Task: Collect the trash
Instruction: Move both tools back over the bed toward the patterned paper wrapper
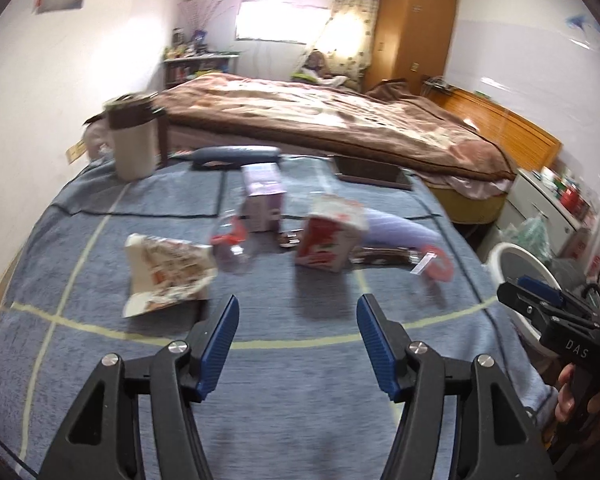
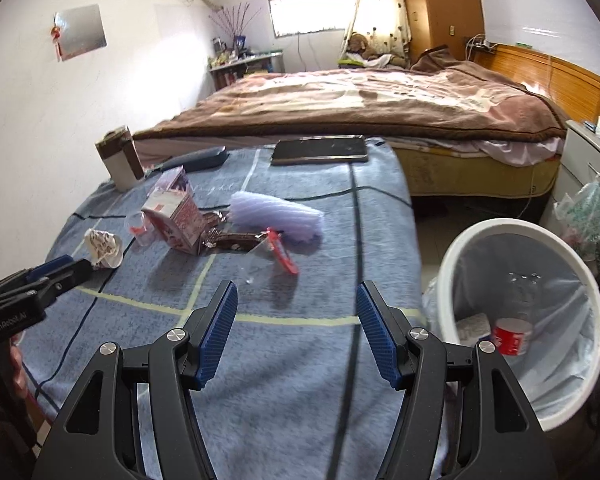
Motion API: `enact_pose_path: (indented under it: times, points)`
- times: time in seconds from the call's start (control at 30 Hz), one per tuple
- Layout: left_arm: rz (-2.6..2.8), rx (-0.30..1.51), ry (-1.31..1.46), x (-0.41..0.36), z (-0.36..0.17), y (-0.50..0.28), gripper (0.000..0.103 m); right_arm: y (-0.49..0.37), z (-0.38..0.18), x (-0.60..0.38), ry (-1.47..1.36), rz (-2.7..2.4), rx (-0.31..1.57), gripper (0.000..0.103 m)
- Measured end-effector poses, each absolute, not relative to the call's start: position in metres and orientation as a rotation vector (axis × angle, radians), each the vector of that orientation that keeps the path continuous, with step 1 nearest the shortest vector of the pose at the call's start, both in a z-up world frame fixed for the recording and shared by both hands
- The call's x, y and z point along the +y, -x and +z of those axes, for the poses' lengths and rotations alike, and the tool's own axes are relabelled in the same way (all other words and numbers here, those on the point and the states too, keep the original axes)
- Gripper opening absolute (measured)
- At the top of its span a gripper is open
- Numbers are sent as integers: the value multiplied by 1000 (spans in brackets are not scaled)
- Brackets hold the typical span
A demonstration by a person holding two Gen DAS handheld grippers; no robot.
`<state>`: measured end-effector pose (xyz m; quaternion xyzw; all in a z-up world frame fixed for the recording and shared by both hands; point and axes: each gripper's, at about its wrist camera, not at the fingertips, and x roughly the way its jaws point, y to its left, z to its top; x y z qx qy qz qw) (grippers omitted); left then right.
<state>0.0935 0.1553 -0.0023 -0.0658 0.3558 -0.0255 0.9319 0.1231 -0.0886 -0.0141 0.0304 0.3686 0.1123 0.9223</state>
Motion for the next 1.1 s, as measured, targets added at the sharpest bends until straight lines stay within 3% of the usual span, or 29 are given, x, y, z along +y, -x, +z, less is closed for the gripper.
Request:
enact_pose_path:
  times: [0.7,1.1]
  points:
    - [84,830,238,254,-45,-126,67,-175,-41,-37,-43,215,879,63]
    - [-183,853,219,198,-45,-125,67,-180,-41,-44,-47,155,885,63]
